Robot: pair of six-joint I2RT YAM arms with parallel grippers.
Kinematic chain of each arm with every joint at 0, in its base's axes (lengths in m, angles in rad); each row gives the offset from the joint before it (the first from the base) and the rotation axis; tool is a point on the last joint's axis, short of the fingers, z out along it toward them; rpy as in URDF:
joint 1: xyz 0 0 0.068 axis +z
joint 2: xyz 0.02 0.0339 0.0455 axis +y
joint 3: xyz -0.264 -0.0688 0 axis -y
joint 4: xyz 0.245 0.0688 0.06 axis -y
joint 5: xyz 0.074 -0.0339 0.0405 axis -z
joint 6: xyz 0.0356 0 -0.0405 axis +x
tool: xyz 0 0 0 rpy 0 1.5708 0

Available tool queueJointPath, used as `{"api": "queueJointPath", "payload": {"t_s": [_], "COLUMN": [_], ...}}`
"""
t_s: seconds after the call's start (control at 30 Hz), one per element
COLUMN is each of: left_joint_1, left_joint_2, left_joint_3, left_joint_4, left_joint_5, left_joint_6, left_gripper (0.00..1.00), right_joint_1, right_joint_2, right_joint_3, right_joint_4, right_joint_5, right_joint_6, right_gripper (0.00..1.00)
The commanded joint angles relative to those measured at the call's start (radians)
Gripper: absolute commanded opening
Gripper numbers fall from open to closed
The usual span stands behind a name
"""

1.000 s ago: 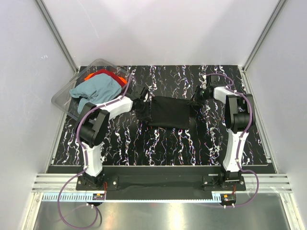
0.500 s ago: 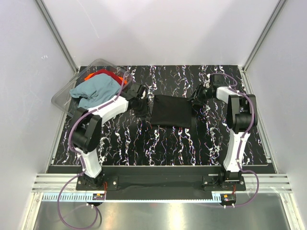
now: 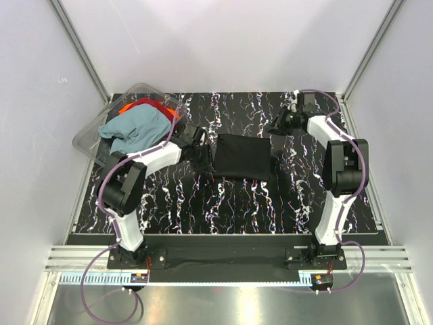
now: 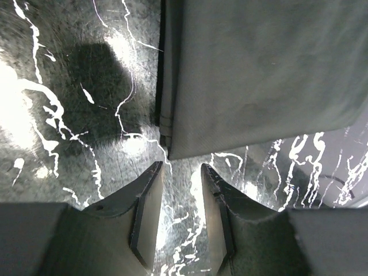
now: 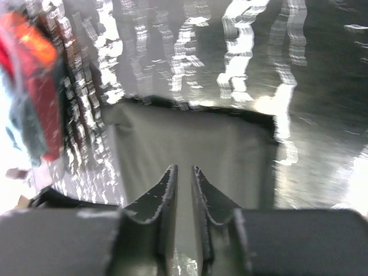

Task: Fold and stack the t-shirts
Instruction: Fold the tshirt

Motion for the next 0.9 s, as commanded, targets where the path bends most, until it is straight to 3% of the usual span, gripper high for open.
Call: {"api": "queueJointPath", "payload": {"t_s": [0.0, 0.33, 0.6, 0.87], "left_joint_1": [0.0, 0.0, -0.002, -0.017], "left_joint_2": [0.023, 0.086, 0.086, 0.095], "left_joint_3": [-0.004, -0.011, -0.039, -0.05], "left_joint_4": [0.079, 0.102, 0.098, 0.095], "left_joint_5": [0.025, 0.013, -0.023, -0.038], "left_joint_6": [-0.009, -0.026, -0.034, -0.035], "left_gripper": [0.37, 0.31, 0.27, 0.15], "right_joint_1": [0.072, 0.257, 0.3, 0.304], "right_joint_2": [-0.005, 0.207, 0.342, 0.472], "right_joint_3": [0.085, 0.323, 0.428, 0.563], "right_joint_4": [0.009, 0.006, 0.008, 0.008], "right_joint_5": [-0.066, -0.147, -0.181, -0.198], "right_joint_6": [0.004, 0.002, 0.005, 0.036], "right_gripper": [0.19, 0.16, 0.16, 0.15]}}
